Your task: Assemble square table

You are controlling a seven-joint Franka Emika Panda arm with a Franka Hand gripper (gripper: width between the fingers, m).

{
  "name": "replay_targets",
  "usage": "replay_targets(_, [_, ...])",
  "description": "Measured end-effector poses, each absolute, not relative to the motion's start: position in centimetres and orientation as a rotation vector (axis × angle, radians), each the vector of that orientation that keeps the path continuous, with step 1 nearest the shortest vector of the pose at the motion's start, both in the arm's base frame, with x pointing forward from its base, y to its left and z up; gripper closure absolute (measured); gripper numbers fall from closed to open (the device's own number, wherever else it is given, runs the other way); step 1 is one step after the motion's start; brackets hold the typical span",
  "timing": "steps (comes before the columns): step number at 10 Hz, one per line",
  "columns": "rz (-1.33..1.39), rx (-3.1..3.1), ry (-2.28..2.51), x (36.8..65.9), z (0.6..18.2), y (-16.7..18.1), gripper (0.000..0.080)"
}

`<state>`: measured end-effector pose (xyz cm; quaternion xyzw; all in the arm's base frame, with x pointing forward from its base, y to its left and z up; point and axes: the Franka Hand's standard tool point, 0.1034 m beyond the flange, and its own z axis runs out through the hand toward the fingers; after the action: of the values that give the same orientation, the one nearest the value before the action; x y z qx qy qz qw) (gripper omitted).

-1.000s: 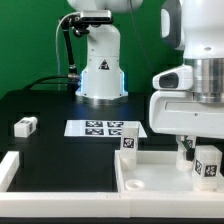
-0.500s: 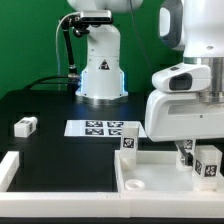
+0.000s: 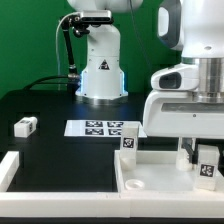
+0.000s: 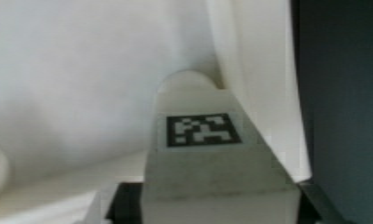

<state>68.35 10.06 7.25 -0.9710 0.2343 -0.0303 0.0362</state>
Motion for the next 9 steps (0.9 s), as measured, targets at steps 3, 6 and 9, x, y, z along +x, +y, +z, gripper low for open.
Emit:
replay_targets(3, [0.009, -2.605, 1.579, 67.89, 6.97, 10.22, 0.0509])
replay_targets(6, [0.038, -2.401, 1.837, 67.92, 6.94, 10.09, 0.0508])
replay_targets(9, [0.096, -1.863, 2.288, 67.56, 6.92, 10.42, 0.0508])
